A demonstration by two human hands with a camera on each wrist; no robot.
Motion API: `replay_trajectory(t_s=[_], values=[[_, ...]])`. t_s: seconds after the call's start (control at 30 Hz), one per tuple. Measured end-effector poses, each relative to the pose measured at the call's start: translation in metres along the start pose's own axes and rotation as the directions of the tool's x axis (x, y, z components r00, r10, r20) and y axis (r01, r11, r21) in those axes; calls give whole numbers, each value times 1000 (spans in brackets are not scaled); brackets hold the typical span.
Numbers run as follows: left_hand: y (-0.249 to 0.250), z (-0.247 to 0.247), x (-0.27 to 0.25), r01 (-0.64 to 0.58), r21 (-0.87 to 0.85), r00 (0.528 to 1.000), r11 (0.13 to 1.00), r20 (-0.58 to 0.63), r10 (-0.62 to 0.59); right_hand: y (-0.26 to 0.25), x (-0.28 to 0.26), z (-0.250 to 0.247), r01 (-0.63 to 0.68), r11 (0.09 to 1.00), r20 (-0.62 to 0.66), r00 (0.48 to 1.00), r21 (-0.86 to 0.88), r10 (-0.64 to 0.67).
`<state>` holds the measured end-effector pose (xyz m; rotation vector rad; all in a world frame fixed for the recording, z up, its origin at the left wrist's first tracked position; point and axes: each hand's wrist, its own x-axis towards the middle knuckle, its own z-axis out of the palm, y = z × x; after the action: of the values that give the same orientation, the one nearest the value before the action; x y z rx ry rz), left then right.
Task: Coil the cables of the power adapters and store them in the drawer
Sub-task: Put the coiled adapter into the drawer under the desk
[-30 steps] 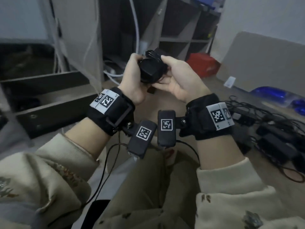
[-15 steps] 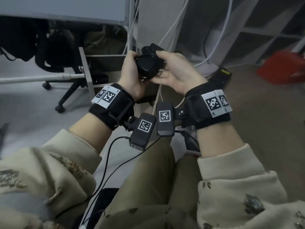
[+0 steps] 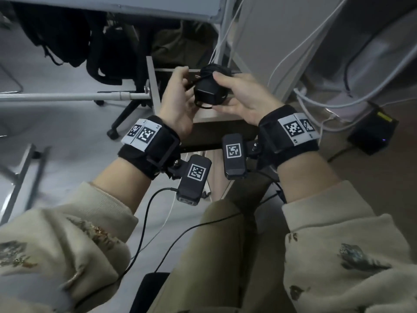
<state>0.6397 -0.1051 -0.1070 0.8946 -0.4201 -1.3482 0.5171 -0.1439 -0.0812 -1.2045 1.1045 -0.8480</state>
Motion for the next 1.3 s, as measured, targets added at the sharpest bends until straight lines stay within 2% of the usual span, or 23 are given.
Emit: replay_trajectory(t_s=[0.1,0.2,0.37,0.47,0.57,0.8,0.93,1.0,1.07,1.13,1.2,1.3], values=[[20,-9,18,-60,46,992,997,-106,65,-3,28,-1,-38,999,-16,999,14,38],[36,-18,35,-87,63,980,994,-175,97,-7,55,-3,-87,995,-45,995,-46,85],[39,-20,62,-2,156,965,988,-257,43,-4,94,-4,-213,962,-6,977,-170,215],[39,-16,75,32,197,959,980,-282,25,2,115,-6,-249,928,7,965,-276,261],[40,-14,83,64,227,959,972,-283,3,7,137,-10,-266,914,-22,962,-307,272],[37,-18,87,54,206,955,977,-297,10,14,172,-9,-327,827,-7,931,-457,365],[38,-18,86,61,211,958,976,-288,2,24,184,-6,-452,827,24,873,-334,487],[37,-19,86,63,214,957,975,-290,2,31,189,-5,-467,819,38,862,-333,506],[37,-20,87,63,216,956,974,-295,3,38,193,-4,-472,815,36,858,-336,512],[37,-21,88,63,222,955,973,-296,6,44,195,-4,-474,843,63,862,-253,504],[36,-21,89,62,232,955,971,-297,10,49,196,-3,-460,872,90,874,-169,478],[36,-23,89,60,243,955,968,-296,15,54,200,1,-424,899,56,900,-112,432]])
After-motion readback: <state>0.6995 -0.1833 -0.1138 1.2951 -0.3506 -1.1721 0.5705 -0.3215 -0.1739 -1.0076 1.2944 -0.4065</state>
